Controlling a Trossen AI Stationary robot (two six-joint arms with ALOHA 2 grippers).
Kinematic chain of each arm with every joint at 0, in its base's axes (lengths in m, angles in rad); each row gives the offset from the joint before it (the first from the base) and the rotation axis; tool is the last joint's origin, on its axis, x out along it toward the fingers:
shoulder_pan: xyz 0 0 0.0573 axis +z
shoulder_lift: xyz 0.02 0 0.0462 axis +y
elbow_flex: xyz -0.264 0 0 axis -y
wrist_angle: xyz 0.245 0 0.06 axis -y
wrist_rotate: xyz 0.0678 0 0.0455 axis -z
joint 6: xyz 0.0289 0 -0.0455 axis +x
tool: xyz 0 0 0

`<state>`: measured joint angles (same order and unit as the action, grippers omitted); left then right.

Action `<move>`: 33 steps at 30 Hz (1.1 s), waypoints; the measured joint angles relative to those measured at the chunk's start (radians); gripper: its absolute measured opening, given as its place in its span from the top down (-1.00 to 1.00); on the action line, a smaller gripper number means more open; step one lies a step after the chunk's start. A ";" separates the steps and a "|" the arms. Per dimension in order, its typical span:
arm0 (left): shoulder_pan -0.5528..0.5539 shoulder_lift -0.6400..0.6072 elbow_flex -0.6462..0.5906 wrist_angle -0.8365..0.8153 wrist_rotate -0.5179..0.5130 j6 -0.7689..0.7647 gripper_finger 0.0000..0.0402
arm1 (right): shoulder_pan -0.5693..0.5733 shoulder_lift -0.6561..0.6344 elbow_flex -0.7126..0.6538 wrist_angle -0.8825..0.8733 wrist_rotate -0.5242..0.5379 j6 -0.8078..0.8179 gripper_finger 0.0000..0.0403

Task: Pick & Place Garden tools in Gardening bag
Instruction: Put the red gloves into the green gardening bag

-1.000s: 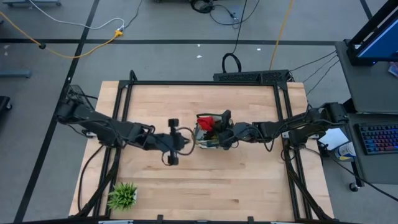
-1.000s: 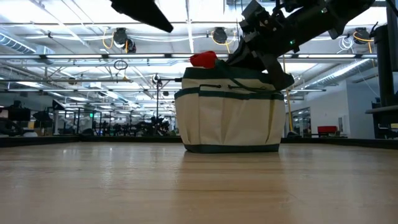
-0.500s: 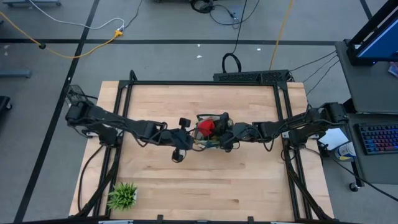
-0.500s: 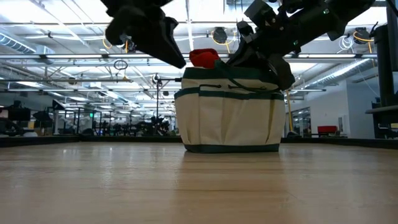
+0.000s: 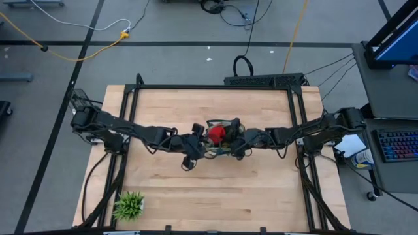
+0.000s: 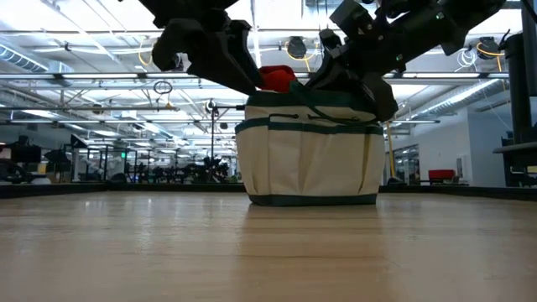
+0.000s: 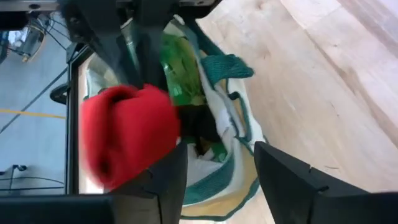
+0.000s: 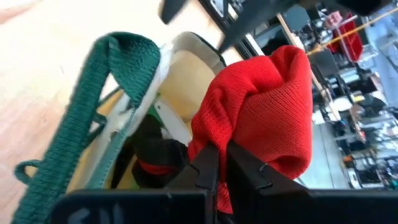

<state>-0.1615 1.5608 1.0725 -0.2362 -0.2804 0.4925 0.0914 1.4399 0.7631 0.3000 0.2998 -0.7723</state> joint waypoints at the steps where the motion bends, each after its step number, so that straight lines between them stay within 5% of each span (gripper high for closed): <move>1: 0.005 0.001 0.000 0.000 0.002 0.001 0.05 | -0.001 0.000 0.000 0.000 -0.016 0.000 0.95; 6: 0.029 0.013 0.000 -0.007 0.022 0.005 0.24 | -0.001 0.000 0.000 -0.001 -0.091 0.005 0.95; 14: 0.038 0.011 0.000 -0.015 0.022 0.021 0.94 | -0.023 0.001 0.000 0.002 -0.100 0.105 0.95; 22: 0.038 0.011 0.000 -0.017 0.021 0.024 0.97 | -0.032 0.001 -0.001 0.010 -0.171 0.181 0.89; 33: 0.038 0.011 0.000 -0.023 0.018 0.022 0.96 | 0.006 -0.033 -0.002 -0.012 -0.171 0.292 0.51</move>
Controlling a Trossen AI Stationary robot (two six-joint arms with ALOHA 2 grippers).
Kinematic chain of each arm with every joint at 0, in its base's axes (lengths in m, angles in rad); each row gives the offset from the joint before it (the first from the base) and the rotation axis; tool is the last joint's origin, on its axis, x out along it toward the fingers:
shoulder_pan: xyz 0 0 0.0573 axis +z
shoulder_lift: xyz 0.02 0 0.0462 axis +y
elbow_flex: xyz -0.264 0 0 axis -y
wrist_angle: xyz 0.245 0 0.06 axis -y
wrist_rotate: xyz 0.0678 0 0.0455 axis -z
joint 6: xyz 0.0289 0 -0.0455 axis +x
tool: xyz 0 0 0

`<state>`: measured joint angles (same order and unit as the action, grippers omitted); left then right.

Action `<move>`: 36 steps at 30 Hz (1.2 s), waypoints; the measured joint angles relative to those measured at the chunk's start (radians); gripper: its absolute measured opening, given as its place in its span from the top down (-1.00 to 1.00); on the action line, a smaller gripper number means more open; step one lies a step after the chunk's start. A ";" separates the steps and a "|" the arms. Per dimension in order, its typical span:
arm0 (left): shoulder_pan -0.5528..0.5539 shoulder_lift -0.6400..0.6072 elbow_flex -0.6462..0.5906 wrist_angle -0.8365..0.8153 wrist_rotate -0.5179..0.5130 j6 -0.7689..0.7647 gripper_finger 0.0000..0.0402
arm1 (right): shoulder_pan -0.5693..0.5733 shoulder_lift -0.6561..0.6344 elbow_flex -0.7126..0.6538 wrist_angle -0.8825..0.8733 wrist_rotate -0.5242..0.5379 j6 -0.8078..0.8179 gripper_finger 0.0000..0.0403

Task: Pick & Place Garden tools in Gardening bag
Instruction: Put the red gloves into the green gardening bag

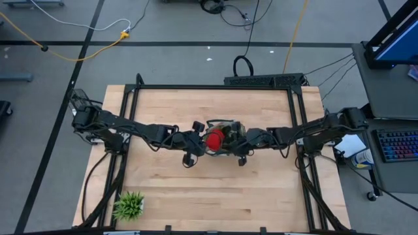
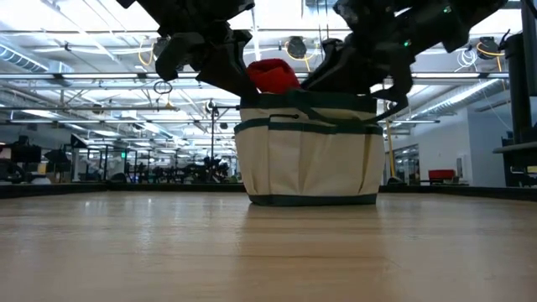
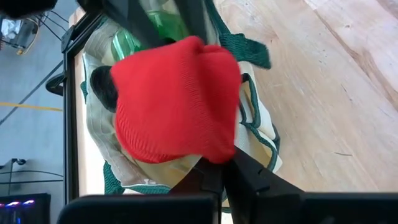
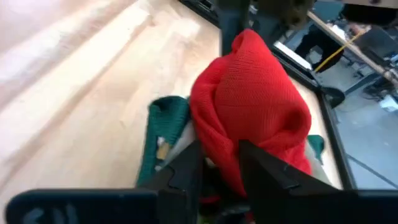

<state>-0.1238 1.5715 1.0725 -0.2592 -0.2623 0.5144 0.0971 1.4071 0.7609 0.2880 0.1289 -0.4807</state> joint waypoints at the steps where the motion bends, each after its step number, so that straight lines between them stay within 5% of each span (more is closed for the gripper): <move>1: 0.000 0.000 0.000 0.000 0.000 0.000 0.97 | 0.007 -0.011 0.000 -0.013 0.002 0.011 0.48; 7: 0.000 0.000 0.000 0.000 0.000 0.004 0.97 | 0.048 -0.078 -0.001 -0.130 0.111 0.079 0.37; 14: 0.000 0.000 0.000 -0.001 0.000 0.000 0.97 | 0.082 -0.142 0.000 -0.150 0.109 0.096 0.37; 21: -0.002 0.000 0.000 0.001 -0.001 0.000 0.97 | 0.060 -0.132 0.001 0.125 0.110 0.091 0.44; 30: -0.002 0.000 0.000 0.015 0.000 0.001 0.98 | -0.033 0.031 0.001 0.317 0.100 0.046 0.76; 36: -0.003 0.000 0.000 0.015 0.002 0.000 0.99 | -0.084 0.119 0.002 0.366 -0.042 0.086 0.96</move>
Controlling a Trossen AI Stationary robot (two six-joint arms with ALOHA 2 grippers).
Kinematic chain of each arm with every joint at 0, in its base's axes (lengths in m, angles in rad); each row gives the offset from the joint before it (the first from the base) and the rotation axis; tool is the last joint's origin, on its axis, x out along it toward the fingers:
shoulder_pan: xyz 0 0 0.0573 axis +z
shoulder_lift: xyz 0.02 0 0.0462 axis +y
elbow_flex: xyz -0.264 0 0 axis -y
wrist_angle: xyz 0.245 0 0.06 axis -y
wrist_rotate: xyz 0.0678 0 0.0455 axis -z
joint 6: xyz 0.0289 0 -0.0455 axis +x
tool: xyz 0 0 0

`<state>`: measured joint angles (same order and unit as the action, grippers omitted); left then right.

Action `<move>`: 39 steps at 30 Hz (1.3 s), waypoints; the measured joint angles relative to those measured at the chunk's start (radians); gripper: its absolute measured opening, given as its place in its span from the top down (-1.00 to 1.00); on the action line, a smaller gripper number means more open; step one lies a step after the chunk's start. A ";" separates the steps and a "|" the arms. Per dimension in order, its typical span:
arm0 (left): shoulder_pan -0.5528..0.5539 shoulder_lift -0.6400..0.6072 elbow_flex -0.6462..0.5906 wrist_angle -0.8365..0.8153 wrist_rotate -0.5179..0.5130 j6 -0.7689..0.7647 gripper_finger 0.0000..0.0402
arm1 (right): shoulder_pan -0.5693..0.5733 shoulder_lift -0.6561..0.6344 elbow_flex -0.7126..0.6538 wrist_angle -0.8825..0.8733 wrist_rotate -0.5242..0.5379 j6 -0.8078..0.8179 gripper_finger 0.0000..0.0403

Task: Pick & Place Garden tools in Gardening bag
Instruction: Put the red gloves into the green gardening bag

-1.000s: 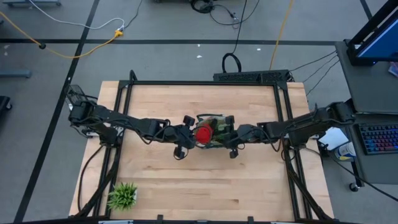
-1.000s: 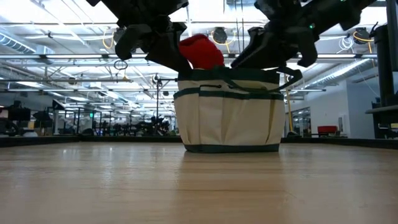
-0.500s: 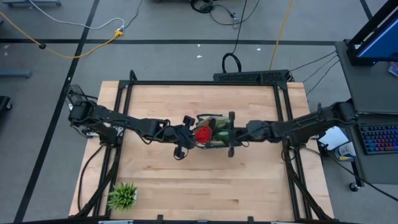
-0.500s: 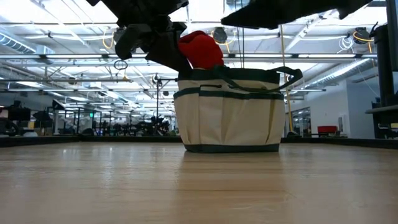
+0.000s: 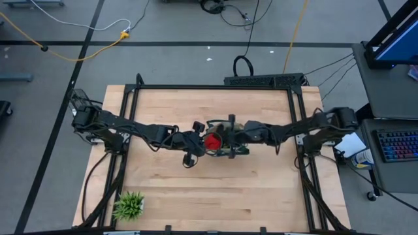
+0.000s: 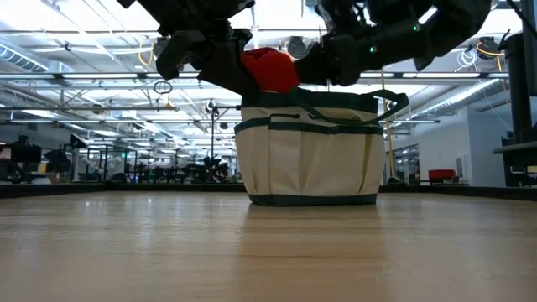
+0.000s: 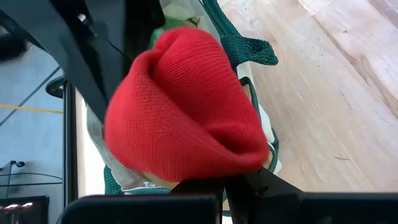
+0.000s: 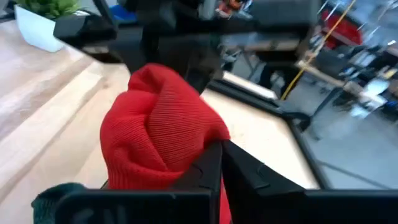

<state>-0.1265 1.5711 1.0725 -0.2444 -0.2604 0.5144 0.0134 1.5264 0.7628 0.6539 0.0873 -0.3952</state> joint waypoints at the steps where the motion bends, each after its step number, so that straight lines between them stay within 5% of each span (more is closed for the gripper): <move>1: 0.000 0.000 0.000 0.000 0.002 0.000 0.98 | -0.005 0.010 0.000 -0.001 -0.007 0.012 0.95; 17: -0.031 0.000 0.000 0.004 -0.007 -0.003 0.99 | -0.078 0.023 0.005 -0.409 0.051 0.042 1.00; 29: -0.042 0.001 0.000 0.013 -0.081 -0.040 0.99 | -0.070 -0.021 -0.001 -0.336 0.072 0.024 0.99; 39: -0.031 0.000 0.000 0.007 -0.082 -0.066 0.98 | -0.073 -0.168 -0.003 -0.485 0.077 0.044 0.88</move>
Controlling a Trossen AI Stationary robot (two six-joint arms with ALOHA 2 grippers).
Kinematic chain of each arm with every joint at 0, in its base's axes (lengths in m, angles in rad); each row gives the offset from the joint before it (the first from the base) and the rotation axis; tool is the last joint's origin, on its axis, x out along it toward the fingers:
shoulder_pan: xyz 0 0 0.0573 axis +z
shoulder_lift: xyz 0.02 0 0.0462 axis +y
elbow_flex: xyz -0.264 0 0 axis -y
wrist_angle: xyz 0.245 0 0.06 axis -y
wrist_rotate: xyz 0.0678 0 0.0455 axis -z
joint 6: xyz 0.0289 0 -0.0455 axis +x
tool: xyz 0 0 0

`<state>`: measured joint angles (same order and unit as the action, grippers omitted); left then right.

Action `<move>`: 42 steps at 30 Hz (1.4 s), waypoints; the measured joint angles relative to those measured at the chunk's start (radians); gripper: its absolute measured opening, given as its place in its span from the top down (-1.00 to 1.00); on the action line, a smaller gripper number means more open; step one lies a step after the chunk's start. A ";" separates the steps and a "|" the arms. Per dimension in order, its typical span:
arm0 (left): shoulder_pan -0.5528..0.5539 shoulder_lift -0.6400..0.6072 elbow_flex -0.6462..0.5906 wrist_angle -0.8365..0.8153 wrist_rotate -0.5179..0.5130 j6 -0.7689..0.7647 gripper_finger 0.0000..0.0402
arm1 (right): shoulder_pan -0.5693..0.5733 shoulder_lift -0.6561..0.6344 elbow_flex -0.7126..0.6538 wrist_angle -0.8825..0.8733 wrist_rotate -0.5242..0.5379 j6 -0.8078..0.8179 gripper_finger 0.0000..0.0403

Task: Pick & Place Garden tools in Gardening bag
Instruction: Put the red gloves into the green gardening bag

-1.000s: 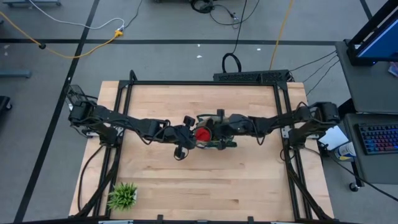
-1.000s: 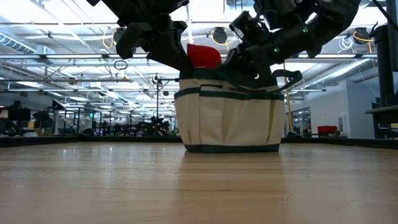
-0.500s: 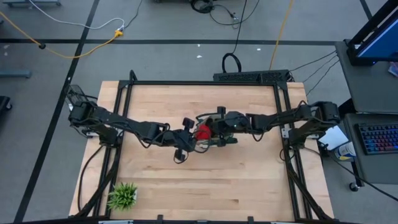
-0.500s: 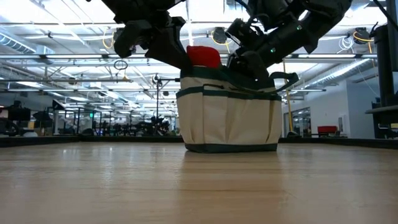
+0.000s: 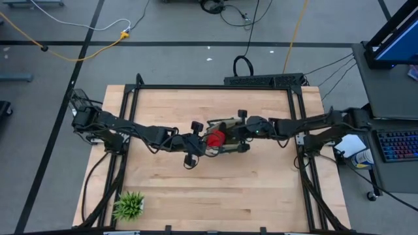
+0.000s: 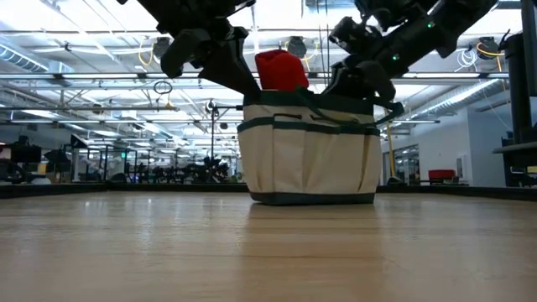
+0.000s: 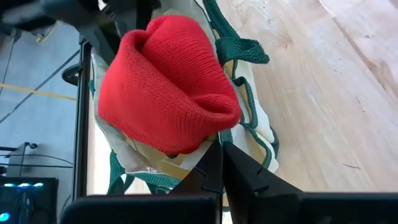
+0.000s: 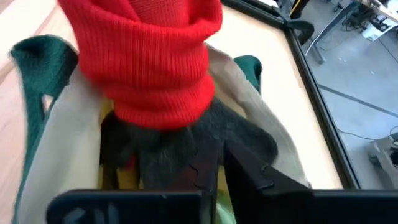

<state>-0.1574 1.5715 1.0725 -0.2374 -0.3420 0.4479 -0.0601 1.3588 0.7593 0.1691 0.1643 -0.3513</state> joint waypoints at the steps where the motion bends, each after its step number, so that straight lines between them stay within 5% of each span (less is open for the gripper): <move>1: 0.000 0.000 0.000 0.000 0.000 -0.006 0.99 | 0.000 -0.013 0.000 -0.014 0.003 -0.004 0.86; 8: 0.000 0.000 0.000 -0.006 0.000 -0.012 0.99 | 0.034 -0.093 0.000 0.035 0.171 -0.036 0.60; 16: 0.001 0.000 0.000 0.002 0.000 -0.009 0.99 | 0.076 -0.046 0.004 0.368 -0.187 0.019 0.51; 27: 0.001 0.000 0.000 0.004 0.000 -0.030 0.99 | 0.082 0.146 0.002 0.547 -0.221 -0.011 0.56; 34: 0.001 0.000 0.000 0.000 0.000 -0.043 0.99 | 0.068 0.163 0.005 0.454 -0.219 -0.009 0.56; 42: 0.000 0.000 0.000 0.011 -0.005 -0.061 0.98 | 0.016 0.162 0.005 0.336 -0.090 -0.023 0.56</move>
<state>-0.1578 1.5715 1.0725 -0.2261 -0.3469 0.3866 -0.0439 1.5211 0.7647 0.5052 0.0738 -0.3745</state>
